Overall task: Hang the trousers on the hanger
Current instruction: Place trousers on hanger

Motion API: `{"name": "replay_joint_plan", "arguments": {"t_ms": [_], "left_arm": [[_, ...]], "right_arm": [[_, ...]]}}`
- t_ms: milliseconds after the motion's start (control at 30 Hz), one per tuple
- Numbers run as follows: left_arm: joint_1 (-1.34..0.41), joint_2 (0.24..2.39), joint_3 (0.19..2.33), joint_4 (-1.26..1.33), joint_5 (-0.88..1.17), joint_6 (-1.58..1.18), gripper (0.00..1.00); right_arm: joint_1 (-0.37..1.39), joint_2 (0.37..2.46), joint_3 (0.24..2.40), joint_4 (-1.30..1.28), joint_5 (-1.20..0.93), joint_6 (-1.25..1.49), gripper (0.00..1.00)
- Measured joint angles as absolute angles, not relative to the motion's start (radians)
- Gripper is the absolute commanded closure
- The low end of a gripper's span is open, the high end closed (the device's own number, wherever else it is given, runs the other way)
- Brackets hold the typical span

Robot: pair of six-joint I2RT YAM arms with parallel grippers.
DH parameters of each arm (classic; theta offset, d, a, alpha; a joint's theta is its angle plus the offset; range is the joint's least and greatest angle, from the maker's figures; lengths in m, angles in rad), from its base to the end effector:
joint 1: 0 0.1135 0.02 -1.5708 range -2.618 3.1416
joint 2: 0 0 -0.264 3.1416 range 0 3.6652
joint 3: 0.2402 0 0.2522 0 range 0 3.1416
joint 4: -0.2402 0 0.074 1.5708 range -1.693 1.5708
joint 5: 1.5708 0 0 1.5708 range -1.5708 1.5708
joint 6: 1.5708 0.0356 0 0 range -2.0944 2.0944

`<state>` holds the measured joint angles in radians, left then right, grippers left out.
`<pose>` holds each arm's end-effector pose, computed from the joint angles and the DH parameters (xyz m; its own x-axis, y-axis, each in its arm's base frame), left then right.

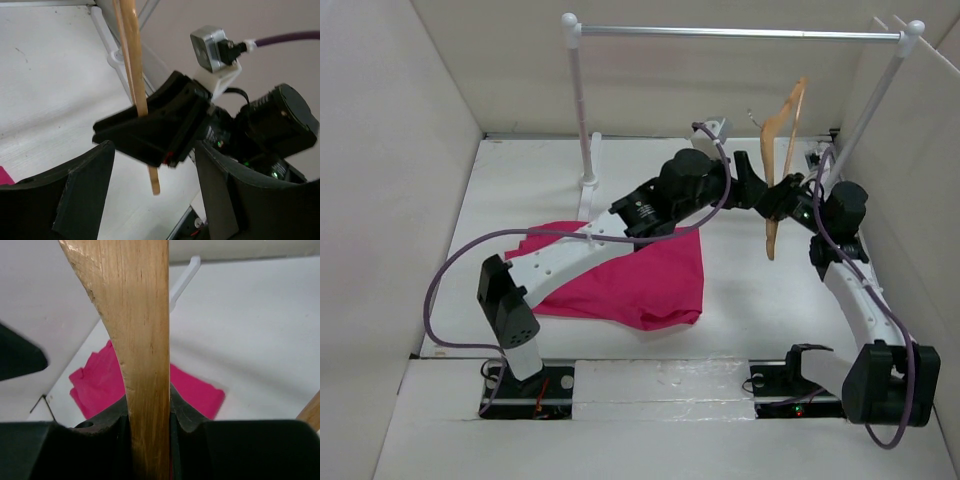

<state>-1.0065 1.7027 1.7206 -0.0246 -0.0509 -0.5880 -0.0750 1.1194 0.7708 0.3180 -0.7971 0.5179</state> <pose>0.2198 -0.3439 0.4388 -0.4560 -0.3154 -0.8322 0.6775 0.4833 -0.5544 0.2556 0.0063 0.3207 -0.3536 0.3735 -0.8576 -0.5589 0.6509 0.5138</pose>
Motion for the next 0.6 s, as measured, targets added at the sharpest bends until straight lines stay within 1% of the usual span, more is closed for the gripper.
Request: {"name": "replay_joint_plan", "arguments": {"t_ms": [167, 300, 400, 467, 500, 533, 600], "left_arm": [[-1.006, 1.771, 1.722, 0.014, -0.079, -0.585, 0.37], [-1.003, 1.775, 1.701, 0.044, -0.107, -0.595, 0.38], [-1.003, 1.779, 1.701, 0.06, -0.146, -0.604, 0.44], [-1.003, 1.787, 1.702, 0.069, -0.162, -0.612, 0.53], [-1.003, 1.794, 1.701, 0.072, -0.166, -0.616, 0.62], [-1.002, 1.799, 1.7, 0.075, -0.172, -0.623, 0.77], [-1.002, 1.802, 1.679, 0.081, -0.189, -0.638, 0.89]], "right_arm": [[-0.019, 1.031, 0.692, 0.21, -0.79, 0.469, 1.0], [0.014, 0.974, 0.656, 0.14, -0.782, 0.448, 1.0], [0.059, 0.945, 0.655, 0.088, -0.76, 0.432, 1.0], [0.101, 0.918, 0.654, 0.055, -0.74, 0.424, 1.0], [0.124, 0.902, 0.65, 0.046, -0.727, 0.424, 1.0], [0.146, 0.885, 0.642, 0.041, -0.715, 0.424, 1.0], [0.184, 0.845, 0.621, 0.023, -0.672, 0.441, 1.0]]}}
